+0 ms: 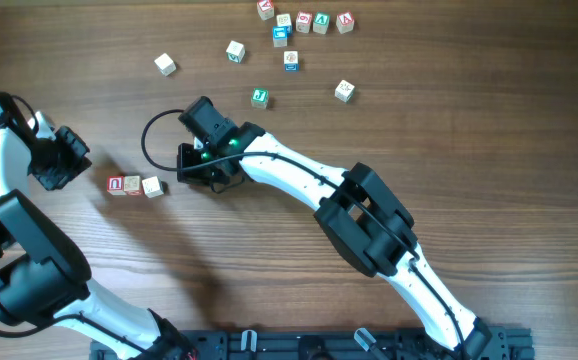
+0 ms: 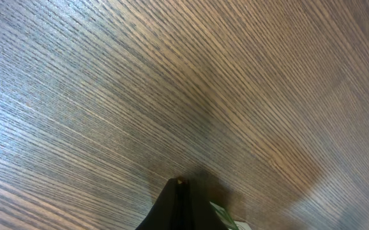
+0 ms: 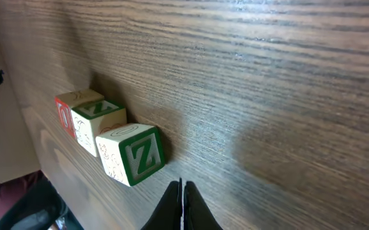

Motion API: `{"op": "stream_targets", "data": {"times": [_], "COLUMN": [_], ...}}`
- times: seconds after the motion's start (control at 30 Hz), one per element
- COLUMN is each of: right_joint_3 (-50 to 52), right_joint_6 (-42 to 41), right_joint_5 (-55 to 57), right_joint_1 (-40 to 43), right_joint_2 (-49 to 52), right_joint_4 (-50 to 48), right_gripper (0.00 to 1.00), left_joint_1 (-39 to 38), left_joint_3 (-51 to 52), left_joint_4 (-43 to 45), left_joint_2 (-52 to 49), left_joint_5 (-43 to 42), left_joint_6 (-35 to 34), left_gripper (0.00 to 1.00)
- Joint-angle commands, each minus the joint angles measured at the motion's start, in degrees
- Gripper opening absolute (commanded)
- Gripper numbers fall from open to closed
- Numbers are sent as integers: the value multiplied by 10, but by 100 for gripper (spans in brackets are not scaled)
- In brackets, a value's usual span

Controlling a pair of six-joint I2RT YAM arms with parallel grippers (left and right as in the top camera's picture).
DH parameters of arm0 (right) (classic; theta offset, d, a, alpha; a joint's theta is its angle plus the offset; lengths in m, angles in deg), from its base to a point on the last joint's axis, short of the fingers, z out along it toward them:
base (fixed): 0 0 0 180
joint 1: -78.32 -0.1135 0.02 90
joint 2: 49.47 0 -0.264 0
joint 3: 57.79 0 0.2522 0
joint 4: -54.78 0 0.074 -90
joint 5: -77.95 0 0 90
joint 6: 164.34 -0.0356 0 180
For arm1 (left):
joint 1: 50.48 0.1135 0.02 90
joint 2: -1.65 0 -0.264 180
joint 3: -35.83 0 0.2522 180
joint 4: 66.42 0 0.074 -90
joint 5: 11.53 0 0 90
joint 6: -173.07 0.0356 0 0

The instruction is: Form a horizontal line

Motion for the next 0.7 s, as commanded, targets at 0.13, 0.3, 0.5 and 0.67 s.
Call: {"op": "stream_targets", "data": {"times": [0.13,0.3,0.5,0.67], "right_joint_3": [3,3,3,3], "right_joint_6": [-13,-12,-13,-12], "right_joint_5": [-36,-39,-57,-55], "right_joint_1": [-3,-3,-3,-3], "right_joint_2": [-2,-2,-2,-2], "right_joint_4": [-9,-14,-51,-71], "right_gripper": [5,5,5,5], "left_joint_1": [3,3,3,3], "left_joint_3": [-8,-8,-7,-7], "left_joint_4": [1,1,2,2], "left_joint_2": [5,5,5,5], "left_joint_5": [-16,-16,-16,-16], "left_joint_6": [-5,-5,-4,-3], "left_gripper": [4,4,4,4]}}
